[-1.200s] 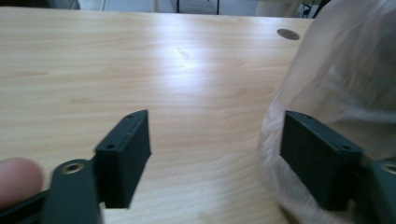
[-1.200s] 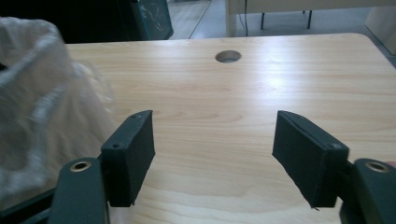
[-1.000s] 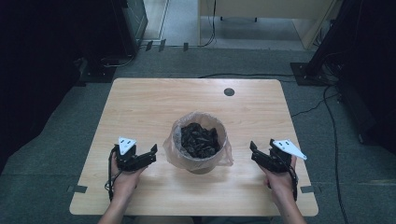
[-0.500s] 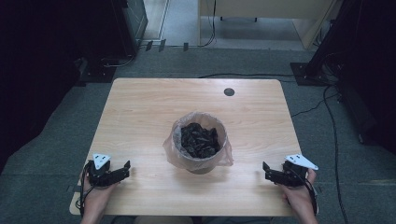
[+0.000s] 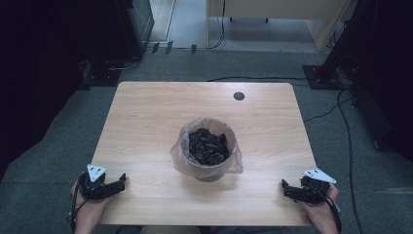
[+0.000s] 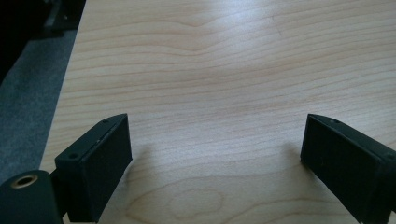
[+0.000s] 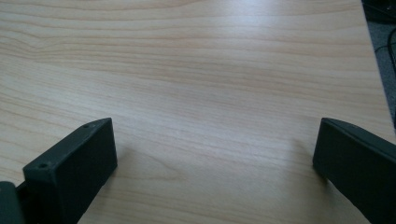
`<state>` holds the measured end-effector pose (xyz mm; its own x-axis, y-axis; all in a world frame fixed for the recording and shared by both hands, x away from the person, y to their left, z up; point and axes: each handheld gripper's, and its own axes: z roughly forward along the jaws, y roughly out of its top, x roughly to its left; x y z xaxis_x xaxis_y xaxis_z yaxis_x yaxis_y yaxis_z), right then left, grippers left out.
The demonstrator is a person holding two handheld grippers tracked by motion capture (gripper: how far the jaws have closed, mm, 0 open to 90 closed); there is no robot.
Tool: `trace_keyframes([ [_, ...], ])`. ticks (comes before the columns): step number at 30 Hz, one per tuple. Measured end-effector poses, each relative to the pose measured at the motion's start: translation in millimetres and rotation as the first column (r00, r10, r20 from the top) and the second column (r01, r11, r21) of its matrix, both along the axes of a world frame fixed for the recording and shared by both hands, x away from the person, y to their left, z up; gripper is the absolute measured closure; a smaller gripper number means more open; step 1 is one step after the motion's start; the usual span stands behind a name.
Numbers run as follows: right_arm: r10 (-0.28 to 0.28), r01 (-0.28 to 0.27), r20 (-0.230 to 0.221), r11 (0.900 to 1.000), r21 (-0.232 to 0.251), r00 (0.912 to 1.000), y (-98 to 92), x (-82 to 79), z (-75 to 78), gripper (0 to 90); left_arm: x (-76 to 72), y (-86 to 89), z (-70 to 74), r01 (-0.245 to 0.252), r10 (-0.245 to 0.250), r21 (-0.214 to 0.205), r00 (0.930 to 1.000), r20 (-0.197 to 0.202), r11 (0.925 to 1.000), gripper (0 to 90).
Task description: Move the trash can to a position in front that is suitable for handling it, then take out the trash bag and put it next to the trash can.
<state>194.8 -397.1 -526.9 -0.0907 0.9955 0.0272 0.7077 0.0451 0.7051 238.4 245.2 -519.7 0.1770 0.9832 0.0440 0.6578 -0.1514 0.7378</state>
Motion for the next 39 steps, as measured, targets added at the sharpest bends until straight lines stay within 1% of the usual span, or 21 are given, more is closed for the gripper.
trace_keyframes([
  [1,-0.003,0.003,0.002,1.0000,0.002,1.0000,-1.5,-0.5,-0.1,0.0,0.9,1.3,-0.3,-0.002,0.002,-0.017,1.0000,-0.007,0.9999,8.5],
  [2,-0.003,0.003,0.002,1.0000,0.002,1.0000,-1.5,-0.5,-0.1,0.0,0.9,1.3,-0.3,-0.002,0.002,-0.017,1.0000,-0.007,0.9999,8.5],
  [3,-0.004,0.004,0.003,1.0000,0.007,1.0000,-2.2,-0.8,0.0,0.0,1.8,3.2,-0.4,-0.002,0.001,-0.033,0.9998,-0.017,0.9994,8.5],
  [4,-0.002,0.002,0.003,1.0000,-0.004,1.0000,-1.2,-0.8,-0.5,0.0,2.6,4.1,-0.5,-0.007,0.007,-0.037,0.9998,-0.018,0.9993,8.5],
  [9,-0.006,0.006,0.011,1.0000,-0.003,0.9999,0.0,-1.5,-1.0,0.0,2.3,3.8,-0.4,-0.009,0.008,-0.036,0.9998,-0.019,0.9993,8.6],
  [11,-0.006,0.006,0.012,1.0000,-0.003,0.9999,0.0,-1.4,-1.1,0.0,0.6,3.0,-0.3,-0.001,0.000,-0.035,0.9998,-0.019,0.9994,8.6],
  [12,-0.006,0.006,0.012,1.0000,-0.003,0.9999,0.0,-1.4,-1.1,0.0,0.2,2.0,0.3,-0.004,0.004,-0.033,0.9997,-0.024,0.9994,9.0],
  [13,-0.006,0.006,0.011,1.0000,-0.003,0.9999,0.0,-1.3,-1.1,0.0,-0.3,-1.2,1.5,-0.020,0.019,-0.026,0.9993,-0.031,0.9995,9.1],
  [14,-0.006,0.006,0.011,1.0000,-0.003,0.9999,0.1,-1.2,-1.1,0.0,-0.8,-4.6,2.3,-0.020,0.020,-0.020,0.9994,-0.028,0.9996,9.9],
  [15,-0.006,0.006,0.011,1.0000,-0.003,0.9999,0.1,-1.1,-1.1,0.0,-1.6,-10.7,2.6,-0.005,0.005,-0.019,0.9998,-0.019,0.9998,11.9],
  [19,-0.004,0.005,0.011,1.0000,-0.003,0.9999,0.1,-1.0,-1.1,0.0,-1.0,-30.3,5.6,0.037,-0.037,-0.023,0.9993,-0.003,0.9991,12.0],
  [21,-0.005,0.005,0.011,1.0000,-0.003,0.9999,0.1,-1.0,-1.1,0.0,0.4,-40.7,8.6,0.055,-0.054,-0.045,0.9985,0.004,0.9975,12.0],
  [23,-0.005,0.005,0.011,1.0000,-0.003,0.9999,0.1,-1.0,-1.1,0.0,1.1,-53.4,10.7,0.079,-0.079,-0.045,0.9968,0.012,0.9959,12.0],
  [26,-0.005,0.005,0.011,1.0000,-0.003,0.9999,0.1,-1.0,-1.1,0.0,1.5,-72.8,10.8,0.125,-0.125,-0.050,0.9921,0.012,0.9909,12.0],
  [27,-0.005,0.005,0.011,1.0000,-0.003,0.9999,0.1,-1.0,-1.1,0.0,2.1,-81.4,10.3,0.146,-0.146,-0.054,0.9893,0.008,0.9878,12.0],
  [29,-0.004,0.004,0.011,1.0000,-0.003,0.9999,0.1,-1.0,-1.0,0.0,3.1,-96.6,10.6,0.173,-0.173,-0.053,0.9848,0.015,0.9834,12.1],
  [32,-0.005,0.005,0.011,1.0000,-0.003,0.9999,0.1,-1.0,-1.1,0.0,5.7,-113.0,12.2,0.207,-0.205,-0.053,0.9783,0.029,0.9770,12.1],
  [33,-0.005,0.005,0.011,1.0000,-0.003,0.9999,0.1,-1.0,-1.1,0.0,7.4,-120.5,12.5,0.216,-0.214,-0.056,0.9762,0.033,0.9748,12.1],
  [36,-0.005,0.005,0.011,1.0000,-0.003,0.9999,0.1,-1.0,-1.1,0.0,11.7,-134.9,12.9,0.237,-0.235,-0.061,0.9712,0.038,0.9695,12.1],
  [37,-0.005,0.005,0.011,1.0000,-0.003,0.9999,0.1,-1.0,-1.1,0.0,14.2,-142.1,13.2,0.246,-0.244,-0.052,0.9691,0.038,0.9680,12.1],
  [39,-0.005,0.005,0.011,1.0000,-0.003,0.9999,0.1,-1.0,-1.1,0.0,17.6,-152.0,13.4,0.248,-0.246,-0.038,0.9683,0.042,0.9680,12.1],
])
